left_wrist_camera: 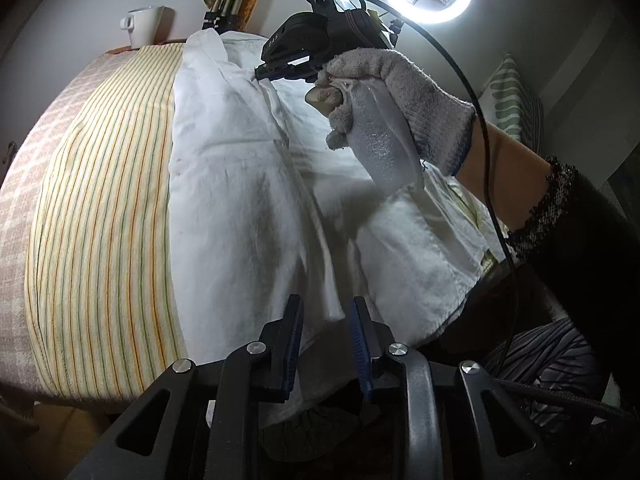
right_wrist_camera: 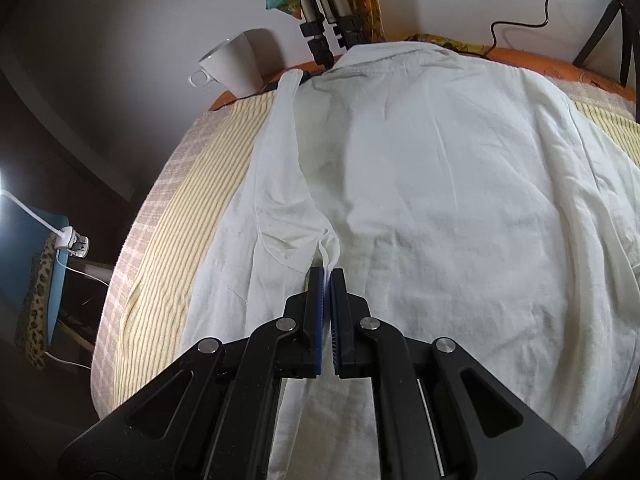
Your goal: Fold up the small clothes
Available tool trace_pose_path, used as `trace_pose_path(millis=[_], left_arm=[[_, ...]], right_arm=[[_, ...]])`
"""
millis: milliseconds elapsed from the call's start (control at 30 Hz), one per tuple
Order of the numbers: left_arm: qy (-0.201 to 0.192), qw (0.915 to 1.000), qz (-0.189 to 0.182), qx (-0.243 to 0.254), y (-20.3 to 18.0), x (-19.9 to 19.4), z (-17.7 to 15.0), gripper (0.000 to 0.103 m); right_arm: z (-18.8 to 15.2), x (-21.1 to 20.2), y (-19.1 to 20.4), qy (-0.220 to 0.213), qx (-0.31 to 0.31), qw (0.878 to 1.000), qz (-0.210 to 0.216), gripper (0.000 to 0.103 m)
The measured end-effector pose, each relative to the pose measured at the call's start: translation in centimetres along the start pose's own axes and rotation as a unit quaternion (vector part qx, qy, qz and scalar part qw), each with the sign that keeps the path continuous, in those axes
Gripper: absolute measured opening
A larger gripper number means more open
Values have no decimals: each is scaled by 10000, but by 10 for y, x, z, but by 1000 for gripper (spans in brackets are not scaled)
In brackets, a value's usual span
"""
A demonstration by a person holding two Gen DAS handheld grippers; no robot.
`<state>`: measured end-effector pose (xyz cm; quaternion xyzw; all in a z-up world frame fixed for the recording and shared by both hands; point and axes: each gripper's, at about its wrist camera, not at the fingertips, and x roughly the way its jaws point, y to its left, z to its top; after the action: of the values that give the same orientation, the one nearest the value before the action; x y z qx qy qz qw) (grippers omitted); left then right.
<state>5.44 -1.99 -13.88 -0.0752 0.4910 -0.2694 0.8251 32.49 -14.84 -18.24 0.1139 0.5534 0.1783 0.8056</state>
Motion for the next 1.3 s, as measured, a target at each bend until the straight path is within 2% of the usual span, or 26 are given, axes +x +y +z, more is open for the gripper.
trace_pose_path(millis=[100,133,267,367,533,667,800,1000,1067,1233,1300], left_arm=[[-49,10000,-12,8,6,-9,-4,23],[-100,9999,-20,-2,8,-14,-6,23],[-427,9991,55,55,14,-37,-11,24],[-723,9972,198,43,20,-51,-9,24],[-831,9953,88,-483,43,-54,2,24],[-775,9951,29,-609,52,-49,14,22],[-555,9970,19,-543,54,-34,29,22],[143,9985,127,-509,55,4,16,21],[62,9989,198,-416,52,5,8,21],[-30,9977,667,132,34,3,-5,22],[-75,9974,705,115,30,2,-4,22]], right_arm=[[-4,2,-1,146,-99,9998,-113,7],[-6,-2,-3,135,-98,9998,-140,11],[-11,-30,-9,-84,-91,9998,-163,12],[-20,-62,-11,-226,-53,9996,146,12],[-55,-102,2,-170,-174,9980,587,12],[-92,-123,17,66,-313,9964,787,12],[-125,-140,24,173,-442,9953,843,12],[-142,-163,12,-21,-391,9962,779,12],[-144,-170,6,-92,-386,9966,728,12],[-145,-188,-16,-293,-290,9965,724,12],[-145,-198,-26,-401,-251,9964,701,12]])
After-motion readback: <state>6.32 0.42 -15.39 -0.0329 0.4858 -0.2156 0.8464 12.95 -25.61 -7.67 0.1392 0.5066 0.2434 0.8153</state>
